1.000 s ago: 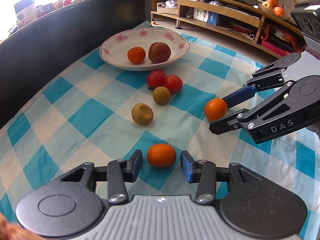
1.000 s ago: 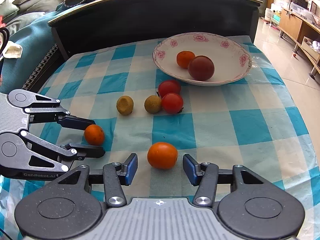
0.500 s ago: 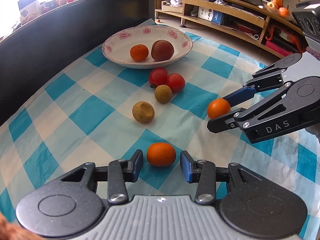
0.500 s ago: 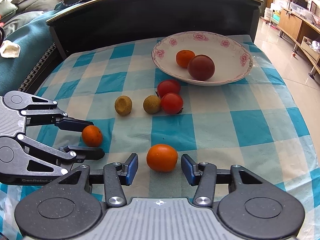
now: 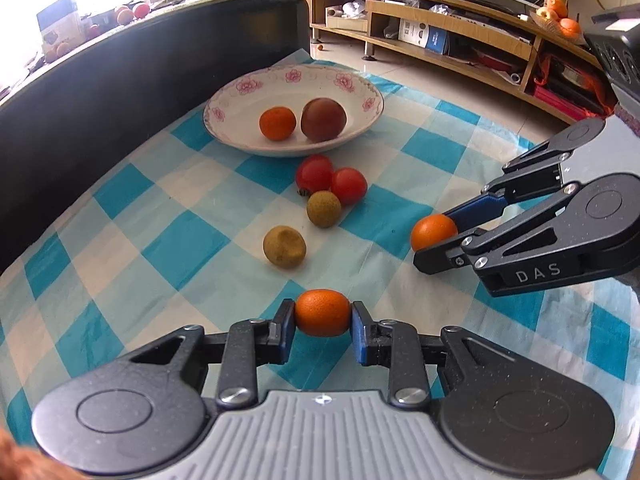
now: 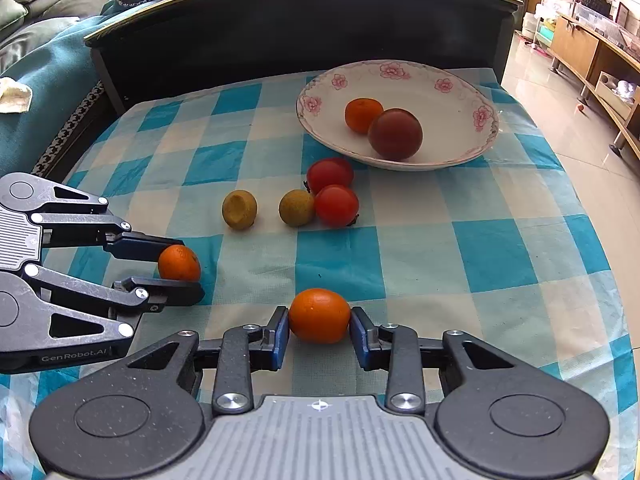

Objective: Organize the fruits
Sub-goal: 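Carry both held tangerines over the flowered bowl with both grippers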

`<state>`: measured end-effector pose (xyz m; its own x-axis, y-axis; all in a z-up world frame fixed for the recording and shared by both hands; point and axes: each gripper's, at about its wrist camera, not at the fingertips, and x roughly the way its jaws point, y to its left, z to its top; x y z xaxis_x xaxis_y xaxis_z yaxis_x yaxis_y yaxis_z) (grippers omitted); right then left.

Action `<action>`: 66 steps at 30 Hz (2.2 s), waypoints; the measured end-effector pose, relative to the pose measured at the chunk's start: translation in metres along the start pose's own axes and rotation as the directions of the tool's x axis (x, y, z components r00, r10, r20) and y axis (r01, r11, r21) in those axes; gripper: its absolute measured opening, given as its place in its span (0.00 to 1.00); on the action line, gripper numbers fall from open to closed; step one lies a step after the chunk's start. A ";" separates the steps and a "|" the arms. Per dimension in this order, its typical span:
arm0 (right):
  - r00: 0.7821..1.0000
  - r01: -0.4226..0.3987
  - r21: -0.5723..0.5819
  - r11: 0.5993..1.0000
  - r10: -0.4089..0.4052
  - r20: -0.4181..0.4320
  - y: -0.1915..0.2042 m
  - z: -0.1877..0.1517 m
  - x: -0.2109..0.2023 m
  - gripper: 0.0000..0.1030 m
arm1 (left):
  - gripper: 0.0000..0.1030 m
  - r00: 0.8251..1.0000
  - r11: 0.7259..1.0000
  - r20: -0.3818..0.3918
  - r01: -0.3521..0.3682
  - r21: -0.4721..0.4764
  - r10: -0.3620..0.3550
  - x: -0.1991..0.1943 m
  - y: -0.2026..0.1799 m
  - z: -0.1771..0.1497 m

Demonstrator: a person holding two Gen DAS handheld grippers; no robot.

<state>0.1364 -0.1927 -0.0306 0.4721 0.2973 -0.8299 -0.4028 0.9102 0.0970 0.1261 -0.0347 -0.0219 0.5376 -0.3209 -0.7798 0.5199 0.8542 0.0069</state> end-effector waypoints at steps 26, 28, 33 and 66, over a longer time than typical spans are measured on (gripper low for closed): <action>0.984 0.005 0.051 0.999 -0.014 0.176 -0.012 0.040 -0.032 0.27 | 0.36 0.984 0.998 0.170 -0.043 -0.037 0.049 -0.008 0.005 0.061; 0.982 0.014 0.053 0.999 -0.024 0.187 -0.015 0.045 -0.032 0.27 | 0.36 0.982 0.998 0.181 -0.050 -0.045 0.057 -0.007 0.007 0.067; 0.974 0.027 0.075 0.997 -0.043 0.222 -0.025 0.060 -0.030 0.28 | 0.35 0.974 0.996 0.213 -0.069 -0.062 0.081 0.000 0.013 0.085; 0.971 0.065 0.110 0.992 -0.088 0.222 -0.078 0.114 0.042 0.29 | 0.34 0.974 0.988 0.196 -0.085 -0.130 0.110 0.094 0.054 0.134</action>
<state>0.2773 -0.2187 -0.0106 0.6683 0.2723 -0.6923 -0.2824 0.9538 0.1025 0.2938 -0.0732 -0.0107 0.7113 -0.2991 -0.6361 0.3815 0.9243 -0.0079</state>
